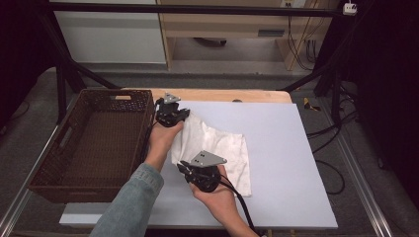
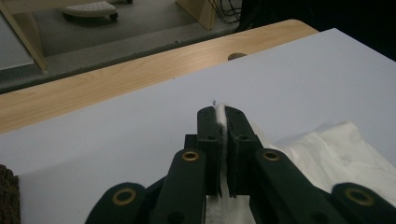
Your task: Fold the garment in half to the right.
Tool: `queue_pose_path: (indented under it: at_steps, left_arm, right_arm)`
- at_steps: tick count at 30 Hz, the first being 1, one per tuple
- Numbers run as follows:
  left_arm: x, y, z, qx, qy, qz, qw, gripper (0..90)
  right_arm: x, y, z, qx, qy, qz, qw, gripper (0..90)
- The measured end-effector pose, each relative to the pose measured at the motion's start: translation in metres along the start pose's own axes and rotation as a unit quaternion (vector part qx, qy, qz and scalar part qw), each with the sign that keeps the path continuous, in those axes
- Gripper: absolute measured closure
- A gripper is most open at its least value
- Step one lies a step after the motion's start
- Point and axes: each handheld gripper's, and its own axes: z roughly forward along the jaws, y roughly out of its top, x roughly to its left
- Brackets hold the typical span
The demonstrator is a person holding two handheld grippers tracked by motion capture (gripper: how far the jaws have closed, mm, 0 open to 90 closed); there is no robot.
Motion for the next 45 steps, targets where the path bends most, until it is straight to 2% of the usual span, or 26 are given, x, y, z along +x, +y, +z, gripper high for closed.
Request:
queue_pose_path:
  at_steps: [35, 45]
  left_arm:
    - [0.006, 0.004, -0.011, -0.014, 0.005, -0.002, 0.9999, 86.1]
    - [0.009, 0.005, -0.014, -0.020, 0.008, -0.008, 0.9997, 86.1]
  right_arm:
    - [0.009, 0.011, 0.006, -0.014, 0.003, -0.002, 0.9999, 83.1]
    - [0.011, 0.013, 0.008, -0.015, 0.004, -0.005, 0.9999, 83.0]
